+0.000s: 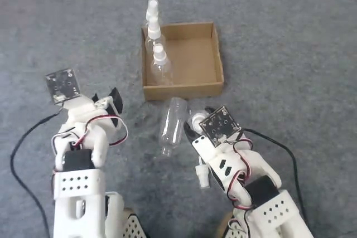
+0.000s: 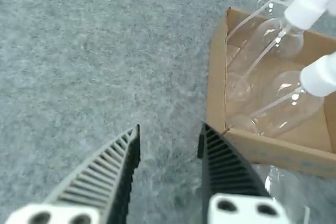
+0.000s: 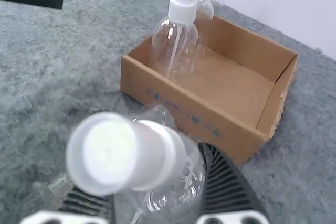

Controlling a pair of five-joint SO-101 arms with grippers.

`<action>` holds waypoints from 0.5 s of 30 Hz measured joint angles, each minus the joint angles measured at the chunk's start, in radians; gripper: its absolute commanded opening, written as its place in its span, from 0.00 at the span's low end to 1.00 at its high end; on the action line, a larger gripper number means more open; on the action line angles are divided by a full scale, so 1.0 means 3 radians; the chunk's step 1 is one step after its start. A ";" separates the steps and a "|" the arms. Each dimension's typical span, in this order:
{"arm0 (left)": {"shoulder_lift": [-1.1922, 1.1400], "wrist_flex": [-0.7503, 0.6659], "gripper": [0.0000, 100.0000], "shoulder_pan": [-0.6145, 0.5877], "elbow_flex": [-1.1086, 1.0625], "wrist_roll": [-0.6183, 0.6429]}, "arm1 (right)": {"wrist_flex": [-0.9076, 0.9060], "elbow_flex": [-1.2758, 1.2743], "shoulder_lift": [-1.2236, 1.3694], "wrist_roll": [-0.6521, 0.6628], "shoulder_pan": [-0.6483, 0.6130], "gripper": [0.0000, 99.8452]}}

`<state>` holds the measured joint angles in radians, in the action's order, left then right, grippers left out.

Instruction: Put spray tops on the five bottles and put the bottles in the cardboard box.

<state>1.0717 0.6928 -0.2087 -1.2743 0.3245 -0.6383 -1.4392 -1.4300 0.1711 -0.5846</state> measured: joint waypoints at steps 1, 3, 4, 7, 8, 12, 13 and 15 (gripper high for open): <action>0.0000 -0.0102 0.03 0.0000 -0.0041 0.0000 | -0.0010 0.0000 0.0000 0.0000 0.0000 0.01; 0.0000 -0.0215 0.01 -0.0010 -0.0072 0.0010 | -0.0015 0.0000 0.0000 0.0000 0.0000 0.01; 0.0000 -0.0240 0.01 -0.0010 -0.0077 0.0010 | -0.0015 0.0000 0.0000 0.0000 0.0000 0.01; 0.0000 -0.0271 0.01 -0.0010 -0.0077 0.0010 | -0.0031 0.0000 0.0000 0.0000 0.0000 0.01; 0.0000 -0.0276 0.01 -0.0010 -0.0077 0.0010 | -0.0036 0.0000 0.0000 0.0005 0.0000 0.01; 0.0000 -0.0276 0.01 -0.0010 -0.0077 0.0010 | -0.0036 0.0000 0.0000 0.0010 0.0000 0.01; 0.0000 -0.0276 0.01 -0.0010 -0.0077 0.0010 | -0.0036 0.0005 0.0000 0.0010 0.0000 0.01; 0.0000 -0.0276 0.01 -0.0010 -0.0077 0.0010 | -0.0072 0.0082 0.0000 0.0010 0.0005 0.01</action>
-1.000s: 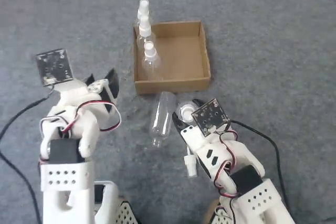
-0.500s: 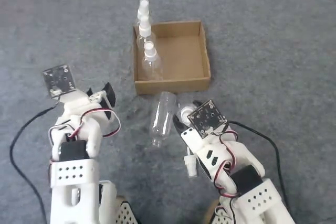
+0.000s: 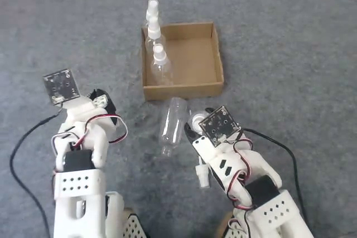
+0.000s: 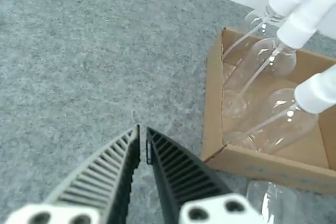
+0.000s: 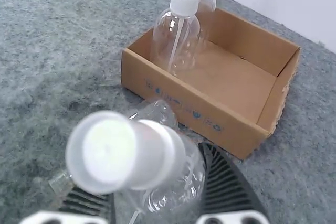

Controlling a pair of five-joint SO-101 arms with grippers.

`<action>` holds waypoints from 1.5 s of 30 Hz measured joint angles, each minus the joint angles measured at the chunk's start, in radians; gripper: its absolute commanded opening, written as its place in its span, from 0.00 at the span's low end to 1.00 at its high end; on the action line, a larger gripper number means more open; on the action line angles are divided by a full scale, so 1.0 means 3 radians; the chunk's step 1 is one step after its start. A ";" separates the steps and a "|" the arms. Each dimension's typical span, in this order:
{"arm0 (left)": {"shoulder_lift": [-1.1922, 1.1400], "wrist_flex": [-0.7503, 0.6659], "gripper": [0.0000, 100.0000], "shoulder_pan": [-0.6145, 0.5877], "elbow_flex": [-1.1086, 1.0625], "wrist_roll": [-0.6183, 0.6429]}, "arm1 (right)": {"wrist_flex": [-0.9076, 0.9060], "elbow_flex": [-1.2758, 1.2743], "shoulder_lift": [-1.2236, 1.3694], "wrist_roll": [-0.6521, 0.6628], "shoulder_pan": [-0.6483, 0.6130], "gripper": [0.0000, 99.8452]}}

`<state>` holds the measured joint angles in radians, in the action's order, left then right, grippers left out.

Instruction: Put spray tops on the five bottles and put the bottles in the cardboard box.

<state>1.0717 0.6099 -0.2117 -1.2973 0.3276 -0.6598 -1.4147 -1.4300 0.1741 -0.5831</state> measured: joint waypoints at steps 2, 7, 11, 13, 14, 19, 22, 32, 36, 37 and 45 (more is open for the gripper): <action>0.0000 0.0000 0.01 0.0000 0.0000 0.0000 | -0.0113 0.0174 0.0000 0.0000 0.0036 0.01; 0.0000 0.0000 0.01 0.0000 -0.0066 0.0000 | -0.0394 0.0614 0.0000 0.0000 0.0123 0.01; 0.0000 0.0000 0.01 -0.0138 -0.0077 0.0000 | -0.0522 0.0834 0.0000 0.0000 0.0118 0.01; 0.0000 -0.0061 0.01 -0.0245 -0.0077 0.0000 | -0.0552 0.0931 0.0000 0.0000 0.0118 0.01; 0.0000 -0.0092 0.01 -0.0307 -0.0077 0.0000 | -0.0573 0.0977 0.0000 0.0020 0.0118 0.01; 0.0000 -0.0118 0.01 -0.0425 -0.0077 0.0000 | -0.0665 0.1309 0.0005 0.0153 0.0118 0.01; 0.0000 -0.0118 0.01 -0.0430 -0.0077 0.0000 | -0.0762 0.1596 0.0153 0.0164 0.0118 0.01; 0.0000 -0.0118 0.01 -0.0425 -0.0077 0.0000 | -0.0772 0.2250 0.1115 0.0169 0.0118 0.01; 0.0000 -0.0118 0.01 -0.0425 -0.0077 0.0000 | -0.0588 0.2348 0.1412 0.0169 0.0118 0.01; 0.0000 -0.0118 0.01 -0.0425 -0.0077 0.0000 | -0.0547 0.2378 0.1493 0.0169 0.0118 0.01; 0.0000 -0.0118 0.01 -0.0425 -0.0077 0.0000 | -0.0189 0.2721 0.2281 0.0169 0.0297 0.01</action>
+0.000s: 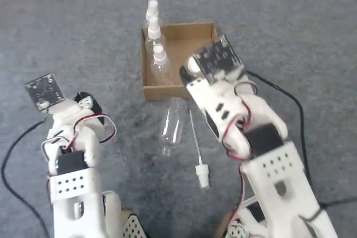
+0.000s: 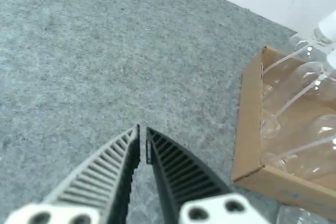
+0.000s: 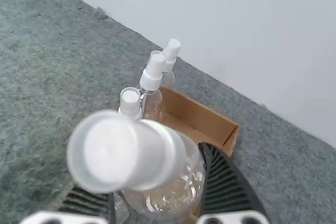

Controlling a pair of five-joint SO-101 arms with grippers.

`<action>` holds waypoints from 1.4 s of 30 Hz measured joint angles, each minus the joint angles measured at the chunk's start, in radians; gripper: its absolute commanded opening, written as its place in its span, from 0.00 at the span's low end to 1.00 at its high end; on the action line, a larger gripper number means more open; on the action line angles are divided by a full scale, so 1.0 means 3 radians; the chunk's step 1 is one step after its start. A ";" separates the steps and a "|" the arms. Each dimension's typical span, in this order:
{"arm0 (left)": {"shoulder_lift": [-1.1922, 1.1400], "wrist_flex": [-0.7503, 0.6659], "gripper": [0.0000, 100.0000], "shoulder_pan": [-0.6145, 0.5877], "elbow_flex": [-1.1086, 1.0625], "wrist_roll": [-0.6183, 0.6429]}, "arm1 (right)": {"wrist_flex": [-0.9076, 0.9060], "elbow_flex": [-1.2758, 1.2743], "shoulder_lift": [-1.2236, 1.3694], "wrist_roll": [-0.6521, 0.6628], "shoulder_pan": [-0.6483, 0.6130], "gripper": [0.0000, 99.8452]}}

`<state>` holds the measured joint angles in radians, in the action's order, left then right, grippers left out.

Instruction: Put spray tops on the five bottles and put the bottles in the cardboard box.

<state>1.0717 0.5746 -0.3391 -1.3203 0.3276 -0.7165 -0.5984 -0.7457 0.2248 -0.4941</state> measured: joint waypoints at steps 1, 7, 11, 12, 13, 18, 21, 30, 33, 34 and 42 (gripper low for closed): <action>0.0000 0.0000 0.01 0.0000 0.0000 0.0000 | 0.0041 0.0056 0.0113 0.0000 0.0010 0.01; 0.0000 0.0000 0.01 0.0000 0.0000 0.0000 | 0.0220 0.0373 0.0762 0.0000 0.0026 0.01; 0.0000 0.0000 0.01 0.0000 0.0000 0.0000 | 0.0353 0.0609 0.1156 0.0000 0.0138 0.01; 0.0000 0.0000 0.01 0.0000 0.0000 0.0000 | 0.0363 0.0675 0.1258 0.0000 0.0169 0.01; 0.0000 0.0000 0.01 0.0000 0.0000 0.0000 | 0.0368 0.0752 0.1366 -0.0010 0.0199 0.01; 0.0000 -0.0010 0.01 0.0000 -0.0026 0.0000 | 0.0384 0.1192 0.1908 -0.0194 0.0327 0.01; 0.0000 -0.0010 0.01 0.0000 -0.0026 0.0000 | 0.0384 0.1478 0.2240 -0.0220 0.0363 0.01; 0.0000 -0.0010 0.01 0.0000 -0.0026 0.0000 | 0.0384 0.2245 0.3069 -0.0220 0.0373 0.01; 0.0000 -0.0010 0.01 0.0000 -0.0026 0.0000 | 0.0384 0.2460 0.3304 -0.0343 0.0373 0.01; 0.0000 -0.0010 0.01 0.0000 -0.0026 0.0000 | 0.0384 0.2532 0.3376 -0.0409 0.0389 0.01; 0.0000 -0.0010 0.01 0.0000 -0.0026 0.0000 | 0.0384 0.3012 0.3877 -0.0665 0.0568 0.01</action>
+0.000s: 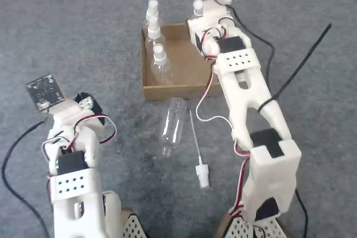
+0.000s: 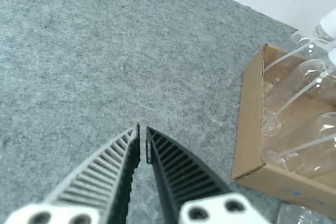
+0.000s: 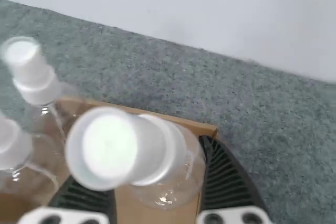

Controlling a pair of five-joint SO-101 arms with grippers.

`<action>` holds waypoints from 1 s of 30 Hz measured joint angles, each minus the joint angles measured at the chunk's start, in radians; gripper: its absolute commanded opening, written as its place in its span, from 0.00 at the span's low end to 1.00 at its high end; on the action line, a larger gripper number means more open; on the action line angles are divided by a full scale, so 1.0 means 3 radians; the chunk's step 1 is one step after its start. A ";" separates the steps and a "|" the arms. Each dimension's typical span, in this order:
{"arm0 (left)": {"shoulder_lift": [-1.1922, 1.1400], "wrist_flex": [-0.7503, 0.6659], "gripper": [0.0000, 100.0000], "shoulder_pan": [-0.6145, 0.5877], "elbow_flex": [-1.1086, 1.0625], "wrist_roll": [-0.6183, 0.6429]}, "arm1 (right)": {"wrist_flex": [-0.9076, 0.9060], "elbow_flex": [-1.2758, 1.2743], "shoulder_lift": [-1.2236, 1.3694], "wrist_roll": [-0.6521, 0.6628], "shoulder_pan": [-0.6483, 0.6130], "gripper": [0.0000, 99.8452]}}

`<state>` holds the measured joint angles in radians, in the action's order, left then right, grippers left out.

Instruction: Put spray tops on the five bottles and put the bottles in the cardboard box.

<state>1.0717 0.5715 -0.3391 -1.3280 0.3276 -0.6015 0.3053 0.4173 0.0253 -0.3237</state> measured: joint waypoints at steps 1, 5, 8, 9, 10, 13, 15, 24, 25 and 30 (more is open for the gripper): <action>0.0000 0.0000 0.01 0.0000 0.0000 0.0000 | 0.0000 0.0031 0.0051 -0.0005 0.0000 0.01; 0.0000 0.0000 0.01 0.0000 0.0000 0.0000 | 0.0000 0.0194 0.0261 -0.0015 -0.0010 0.01; 0.0000 0.0000 0.01 0.0000 0.0000 0.0000 | 0.0000 0.0266 0.0368 -0.0026 -0.0015 0.01; 0.0000 0.0000 0.01 0.0000 0.0000 0.0000 | 0.0000 0.0271 0.0378 -0.0026 -0.0015 0.01; 0.0000 0.0000 0.01 0.0000 0.0000 0.0000 | 0.0000 0.0281 0.0378 -0.0026 -0.0010 0.01; 0.0000 0.0000 0.01 0.0000 0.0000 0.0000 | 0.0000 0.0297 0.0378 -0.0026 0.0000 0.01; 0.0000 0.0000 0.01 0.0000 0.0000 0.0000 | 0.0000 0.0302 0.0378 -0.0026 -0.0005 0.01; 0.0000 0.0000 0.01 0.0000 0.0000 0.0000 | 0.0000 0.0307 0.0445 -0.0026 -0.0005 0.01; 0.0000 0.0000 0.01 0.0000 0.0000 0.0000 | 0.0000 0.0322 0.0486 -0.0026 -0.0005 0.01; 0.0000 0.0000 0.01 0.0000 0.0000 0.0000 | 0.0082 0.0322 0.0655 -0.0026 -0.0015 0.01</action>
<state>1.0717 0.5715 -0.3391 -1.3280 0.3276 -0.5769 0.4020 0.6137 0.0176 -0.3284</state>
